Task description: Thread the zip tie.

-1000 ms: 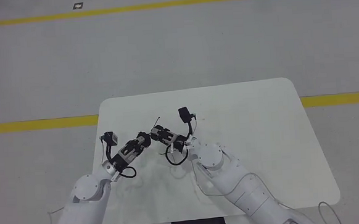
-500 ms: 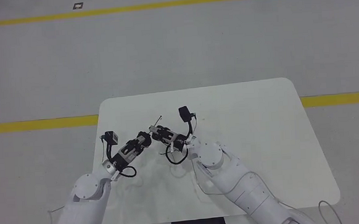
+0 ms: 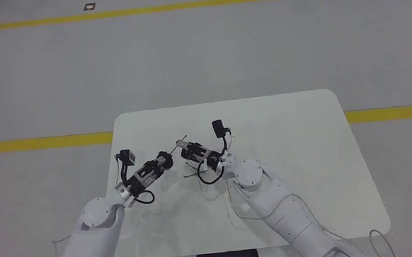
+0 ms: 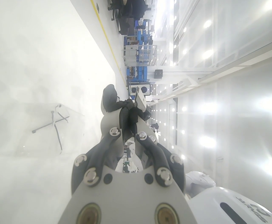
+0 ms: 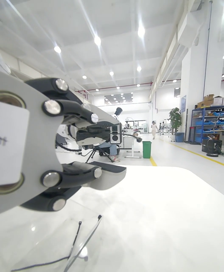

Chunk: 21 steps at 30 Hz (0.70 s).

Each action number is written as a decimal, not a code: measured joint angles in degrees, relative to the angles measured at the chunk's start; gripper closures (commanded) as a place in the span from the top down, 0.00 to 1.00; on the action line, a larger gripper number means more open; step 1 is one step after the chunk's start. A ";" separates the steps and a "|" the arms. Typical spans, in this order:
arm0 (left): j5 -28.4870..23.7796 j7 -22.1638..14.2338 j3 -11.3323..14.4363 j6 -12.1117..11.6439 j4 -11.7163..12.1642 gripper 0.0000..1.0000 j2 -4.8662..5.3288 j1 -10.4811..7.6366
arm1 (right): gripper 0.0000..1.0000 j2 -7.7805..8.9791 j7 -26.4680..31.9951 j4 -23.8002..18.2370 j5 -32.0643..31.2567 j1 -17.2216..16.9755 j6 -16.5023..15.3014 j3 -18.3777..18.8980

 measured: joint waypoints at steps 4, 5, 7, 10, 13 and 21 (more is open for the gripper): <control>-1.31 -4.38 -1.38 0.00 0.84 0.00 0.56 0.04 | 0.92 0.98 7.41 1.46 1.59 0.39 -3.12 2.04; -1.61 -5.55 -1.75 0.00 1.12 0.00 0.72 0.05 | 1.00 1.24 9.40 2.00 2.11 0.59 -3.87 2.57; -1.92 -6.94 -2.27 0.04 1.54 0.00 0.98 0.07 | 1.00 1.55 11.79 2.68 2.62 0.93 -4.83 3.18; -2.31 -8.41 -2.79 0.32 1.97 0.00 1.33 0.01 | 1.00 1.91 15.39 3.57 3.84 1.58 -6.39 3.60; -2.34 -10.28 -2.83 0.73 2.13 0.00 1.67 -0.09 | 1.00 2.02 17.45 3.95 4.39 1.95 -7.17 3.54; -2.42 -11.11 -2.79 0.81 2.10 0.00 1.75 -0.12 | 1.00 2.01 17.25 3.93 4.35 1.92 -7.11 3.54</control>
